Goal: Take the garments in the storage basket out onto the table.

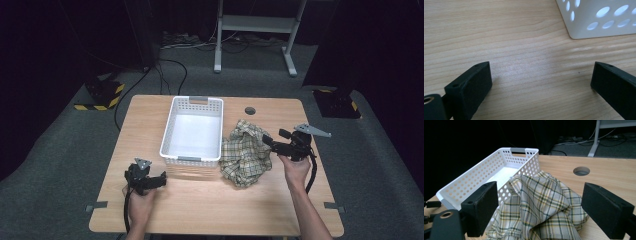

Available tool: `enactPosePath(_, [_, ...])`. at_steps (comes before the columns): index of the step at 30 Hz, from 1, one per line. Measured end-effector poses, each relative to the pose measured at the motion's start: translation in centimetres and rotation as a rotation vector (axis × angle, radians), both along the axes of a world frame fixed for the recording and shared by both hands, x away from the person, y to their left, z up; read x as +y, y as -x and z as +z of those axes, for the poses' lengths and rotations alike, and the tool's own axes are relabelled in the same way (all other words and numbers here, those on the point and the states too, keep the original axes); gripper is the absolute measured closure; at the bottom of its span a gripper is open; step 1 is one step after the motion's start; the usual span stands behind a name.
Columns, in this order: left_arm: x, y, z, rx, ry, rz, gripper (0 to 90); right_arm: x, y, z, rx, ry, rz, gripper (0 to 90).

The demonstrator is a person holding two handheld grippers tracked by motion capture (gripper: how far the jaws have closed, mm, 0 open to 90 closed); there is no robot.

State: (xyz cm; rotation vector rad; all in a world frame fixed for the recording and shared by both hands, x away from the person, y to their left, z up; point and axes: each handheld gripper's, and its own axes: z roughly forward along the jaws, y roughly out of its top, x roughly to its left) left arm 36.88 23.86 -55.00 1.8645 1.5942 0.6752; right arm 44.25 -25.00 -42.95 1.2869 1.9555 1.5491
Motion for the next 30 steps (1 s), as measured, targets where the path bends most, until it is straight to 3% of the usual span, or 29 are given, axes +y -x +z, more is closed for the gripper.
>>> enactPosePath(30, [0.0, 0.0, 0.0, 0.0, 0.0, 0.0, 3.5, -3.7, 1.7, 0.6, -0.028, -0.025, -0.051, 16.6])
